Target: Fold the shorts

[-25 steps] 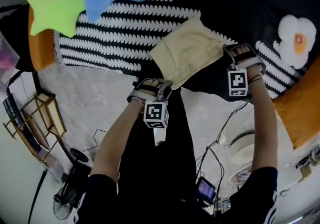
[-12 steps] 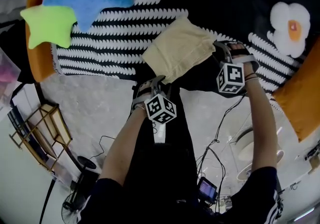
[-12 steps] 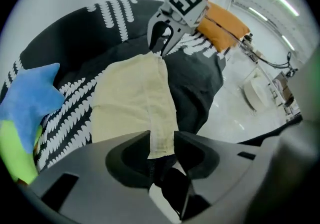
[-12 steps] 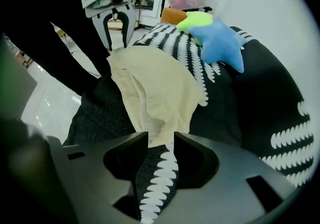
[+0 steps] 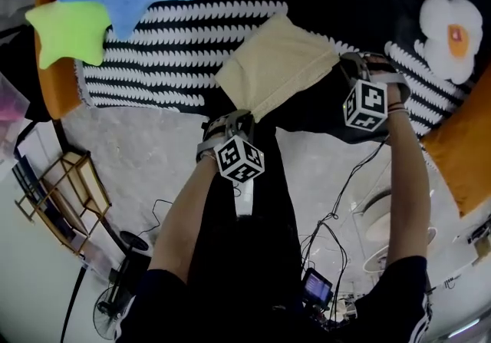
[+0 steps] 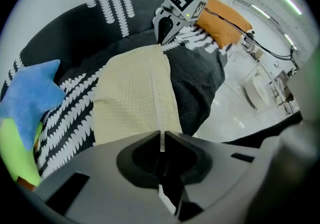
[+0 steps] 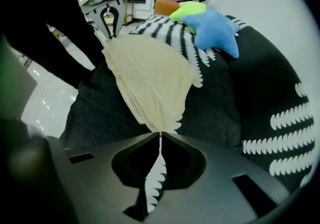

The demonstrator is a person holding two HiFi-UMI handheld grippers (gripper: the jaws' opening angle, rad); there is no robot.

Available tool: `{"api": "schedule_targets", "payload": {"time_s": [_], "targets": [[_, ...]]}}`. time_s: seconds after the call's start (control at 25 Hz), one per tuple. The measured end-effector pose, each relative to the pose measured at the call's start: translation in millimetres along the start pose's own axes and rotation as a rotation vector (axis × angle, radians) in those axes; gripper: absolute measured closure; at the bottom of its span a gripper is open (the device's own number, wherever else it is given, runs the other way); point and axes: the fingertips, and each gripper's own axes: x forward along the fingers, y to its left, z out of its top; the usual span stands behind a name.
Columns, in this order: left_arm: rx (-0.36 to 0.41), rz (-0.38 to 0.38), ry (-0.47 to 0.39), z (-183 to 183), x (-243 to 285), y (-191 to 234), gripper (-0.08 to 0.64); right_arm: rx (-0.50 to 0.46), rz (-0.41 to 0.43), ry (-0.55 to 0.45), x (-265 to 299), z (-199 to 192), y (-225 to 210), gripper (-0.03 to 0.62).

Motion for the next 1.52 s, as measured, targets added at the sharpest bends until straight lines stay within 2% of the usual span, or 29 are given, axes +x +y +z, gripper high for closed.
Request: {"api": "schedule_targets", "payload": {"time_s": [0.08, 0.12, 0.16, 0.24, 0.28, 0.4, 0.48, 0.56, 0.64, 0.72, 0.88, 0.96, 1.16, 1.28, 1.52], "targets": [[-0.021, -0.009, -0.004, -3, 2, -3, 0.525, -0.044, 0.013, 0.077, 7, -25, 6, 0.583], [-0.048, -0.021, 0.0, -3, 4, -5, 0.516, -0.03, 0.026, 0.103, 10, -35, 11, 0.583], [-0.082, -0.04, 0.005, -3, 4, -8, 0.492, 0.014, 0.039, 0.11, 12, -41, 15, 0.583], [-0.157, -0.087, 0.007, -1, 2, -15, 0.377, 0.146, 0.047, 0.077, 11, -40, 20, 0.583], [-0.188, -0.101, 0.004, 0, 1, -18, 0.347, 0.213, 0.052, 0.053, 9, -36, 22, 0.56], [-0.26, -0.087, -0.029, 3, -1, -19, 0.298, 0.378, 0.074, -0.019, 3, -18, 30, 0.37], [-0.331, -0.07, -0.06, 4, -6, -13, 0.246, 0.459, 0.055, -0.078, -8, 2, 30, 0.346], [-0.404, -0.071, -0.077, 6, -15, -8, 0.242, 0.519, 0.031, -0.125, -22, 20, 28, 0.332], [-0.444, -0.075, -0.092, 9, -23, -2, 0.232, 0.599, 0.002, -0.167, -35, 35, 24, 0.318], [-0.454, -0.066, -0.117, 14, -29, 9, 0.23, 0.726, -0.039, -0.225, -47, 49, 15, 0.308], [-0.452, -0.007, -0.167, 30, -36, 39, 0.222, 1.079, -0.156, -0.345, -77, 60, -3, 0.314], [-0.449, -0.001, -0.203, 42, -41, 55, 0.222, 1.183, -0.201, -0.373, -88, 64, -6, 0.308], [-0.406, 0.006, -0.29, 69, -69, 87, 0.222, 1.292, -0.244, -0.394, -113, 82, -7, 0.308], [-0.414, 0.011, -0.347, 83, -93, 100, 0.222, 1.342, -0.26, -0.403, -134, 90, -6, 0.306], [-0.391, 0.021, -0.462, 111, -148, 128, 0.222, 1.437, -0.373, -0.431, -184, 104, -22, 0.31]]}}
